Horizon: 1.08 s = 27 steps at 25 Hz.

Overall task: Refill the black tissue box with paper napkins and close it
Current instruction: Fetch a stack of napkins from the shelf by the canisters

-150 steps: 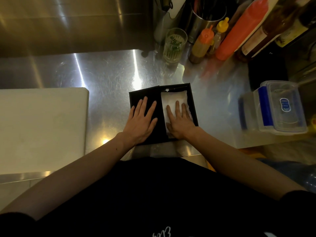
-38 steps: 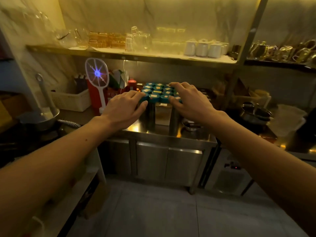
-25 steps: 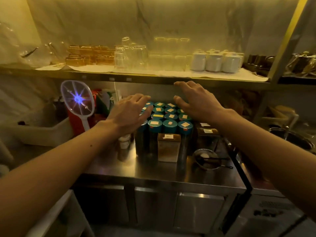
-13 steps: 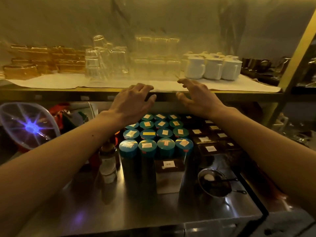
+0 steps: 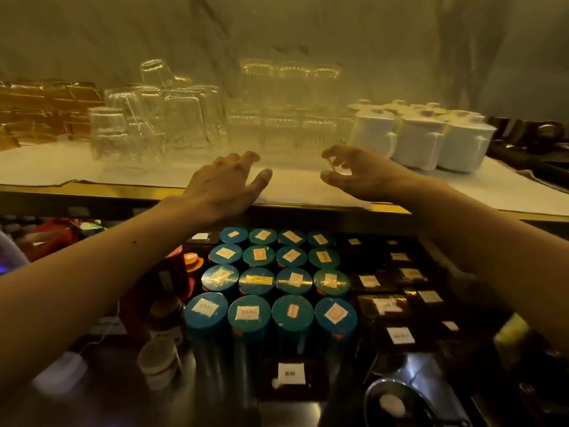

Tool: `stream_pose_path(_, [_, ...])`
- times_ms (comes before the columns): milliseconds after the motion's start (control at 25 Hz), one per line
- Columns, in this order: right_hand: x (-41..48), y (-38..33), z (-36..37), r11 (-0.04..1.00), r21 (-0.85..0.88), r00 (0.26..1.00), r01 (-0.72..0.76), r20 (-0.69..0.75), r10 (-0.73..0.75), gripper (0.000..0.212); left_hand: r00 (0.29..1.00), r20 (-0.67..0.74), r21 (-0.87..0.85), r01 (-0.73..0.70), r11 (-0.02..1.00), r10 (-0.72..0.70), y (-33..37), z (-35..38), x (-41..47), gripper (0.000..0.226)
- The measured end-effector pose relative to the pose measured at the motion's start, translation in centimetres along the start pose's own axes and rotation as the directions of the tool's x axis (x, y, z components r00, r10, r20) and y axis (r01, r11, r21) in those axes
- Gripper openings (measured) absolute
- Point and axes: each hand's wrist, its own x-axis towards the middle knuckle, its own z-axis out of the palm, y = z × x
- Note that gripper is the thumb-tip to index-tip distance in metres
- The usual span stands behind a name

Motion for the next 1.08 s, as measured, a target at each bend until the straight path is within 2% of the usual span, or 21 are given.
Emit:
stream_pose_path(80, [2.0, 1.6, -0.1, 0.999, -0.020, 0.995, -0.039, 0.092, 0.041, 0.047, 0.988, 0.087, -0.028, 0.130, 0.991, -0.127, -0.4, 0.4, 1.2, 0.061])
stream_pose_path(160, [3.4, 2.6, -0.4, 0.996, -0.026, 0.977, -0.082, 0.194, 0.086, 0.047, 0.950, 0.230, -0.059, 0.228, 0.972, -0.209, -0.6, 0.0, 2.2, 0.067])
stream_pose_path(240, [4.4, 3.0, -0.8, 0.994, -0.006, 0.954, -0.109, 0.281, 0.107, 0.047, 0.908, 0.349, -0.141, 0.296, 0.945, -0.232, -0.6, -0.7, 3.0, 0.071])
stream_pose_path(360, [5.4, 3.5, -1.3, 0.987, 0.042, 0.932, -0.158, 0.337, 0.135, 0.049, 0.880, 0.429, -0.270, 0.343, 0.900, -0.207, -0.7, -1.6, 4.0, 0.075])
stream_pose_path(600, [6.9, 3.3, -1.2, 0.969, 0.062, 0.914, -0.241, 0.350, 0.205, 0.047, 0.861, 0.471, -0.352, 0.385, 0.853, -0.194, -1.1, -1.4, 5.0, 0.079])
stream_pose_path(760, [7.3, 3.4, -0.9, 0.950, 0.105, 0.892, -0.295, 0.388, 0.234, 0.043, 0.849, 0.484, -0.337, 0.404, 0.850, -0.212, -1.0, -1.5, 5.3, 0.076])
stream_pose_path(960, [7.4, 3.4, -1.2, 0.929, 0.157, 0.878, -0.334, 0.411, 0.246, 0.038, 0.814, 0.547, -0.330, 0.426, 0.842, -0.197, -0.9, -1.5, 5.8, 0.043])
stream_pose_path(1080, [7.1, 3.5, -1.2, 0.913, 0.238, 0.883, -0.332, 0.418, 0.212, 0.043, 0.817, 0.547, -0.351, 0.421, 0.836, -0.182, -0.7, -1.7, 5.6, 0.036])
